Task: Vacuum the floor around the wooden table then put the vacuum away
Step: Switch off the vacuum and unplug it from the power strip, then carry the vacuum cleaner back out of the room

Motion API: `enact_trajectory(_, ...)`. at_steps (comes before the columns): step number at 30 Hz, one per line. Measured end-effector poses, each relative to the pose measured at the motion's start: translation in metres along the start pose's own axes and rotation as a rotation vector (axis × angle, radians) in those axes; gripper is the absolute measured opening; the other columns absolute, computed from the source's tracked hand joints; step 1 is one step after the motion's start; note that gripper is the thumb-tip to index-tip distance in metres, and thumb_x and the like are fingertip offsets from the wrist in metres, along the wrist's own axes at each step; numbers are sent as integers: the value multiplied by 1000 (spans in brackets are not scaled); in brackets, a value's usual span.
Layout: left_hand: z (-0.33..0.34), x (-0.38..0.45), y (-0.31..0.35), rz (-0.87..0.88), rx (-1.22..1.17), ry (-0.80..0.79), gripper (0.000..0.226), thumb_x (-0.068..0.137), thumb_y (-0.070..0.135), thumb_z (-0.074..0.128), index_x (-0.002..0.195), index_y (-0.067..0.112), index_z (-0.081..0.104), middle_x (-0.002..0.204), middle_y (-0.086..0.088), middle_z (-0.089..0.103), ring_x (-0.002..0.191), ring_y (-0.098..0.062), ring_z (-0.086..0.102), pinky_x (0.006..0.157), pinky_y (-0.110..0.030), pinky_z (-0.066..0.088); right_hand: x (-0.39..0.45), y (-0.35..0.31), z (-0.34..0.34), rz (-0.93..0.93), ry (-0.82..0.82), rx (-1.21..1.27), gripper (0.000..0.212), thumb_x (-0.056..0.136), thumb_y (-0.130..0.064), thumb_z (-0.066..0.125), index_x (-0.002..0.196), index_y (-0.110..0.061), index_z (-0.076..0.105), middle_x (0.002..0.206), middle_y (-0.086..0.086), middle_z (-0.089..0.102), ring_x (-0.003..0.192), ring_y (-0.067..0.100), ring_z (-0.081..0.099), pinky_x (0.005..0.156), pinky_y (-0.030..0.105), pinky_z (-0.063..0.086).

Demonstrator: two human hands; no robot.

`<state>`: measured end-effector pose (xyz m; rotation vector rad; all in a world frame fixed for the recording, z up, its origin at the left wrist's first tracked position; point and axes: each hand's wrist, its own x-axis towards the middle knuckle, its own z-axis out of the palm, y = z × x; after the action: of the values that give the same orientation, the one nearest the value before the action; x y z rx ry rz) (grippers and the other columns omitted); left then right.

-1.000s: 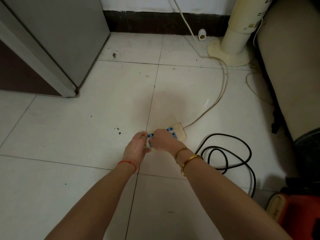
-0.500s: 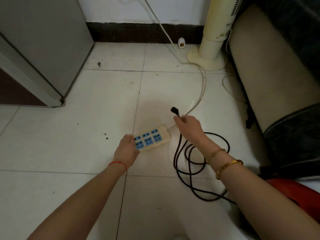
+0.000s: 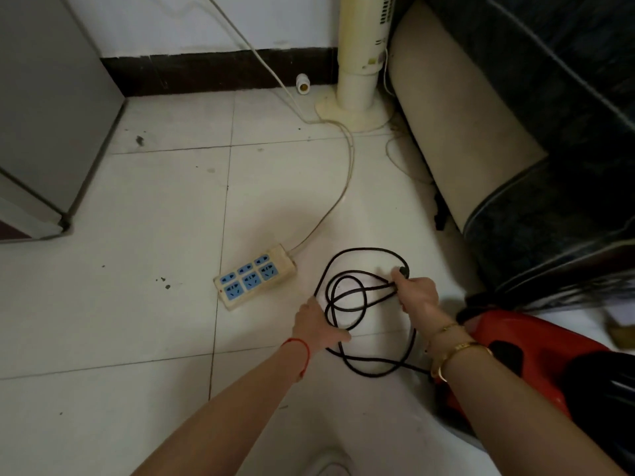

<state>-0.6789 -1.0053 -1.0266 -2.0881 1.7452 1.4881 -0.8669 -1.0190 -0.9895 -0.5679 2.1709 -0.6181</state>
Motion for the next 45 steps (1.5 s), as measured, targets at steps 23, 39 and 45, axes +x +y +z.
enact_trajectory(23,6,-9,-2,-176,-243,151,27,96,20,51,71,10,49,67,-2,55,58,-13,51,54,-22,43,-36,34,0,-178,-177,-474,40,100,-35,43,112,0,59,121,18,60,111,32,57,84,32,45)
enact_trajectory(39,-17,-141,114,415,-464,28,17,77,-4,64,80,12,58,64,3,64,69,-18,61,68,-26,50,-125,9,-116,-382,-24,-344,26,90,-18,45,90,-1,65,101,15,66,93,32,63,72,30,48)
enact_trajectory(45,23,-180,166,563,-367,-34,26,79,16,74,90,8,51,86,-15,69,77,-22,68,78,-31,51,-175,31,-203,-645,176,-323,27,90,-21,42,87,-10,67,81,8,68,73,27,64,67,43,55)
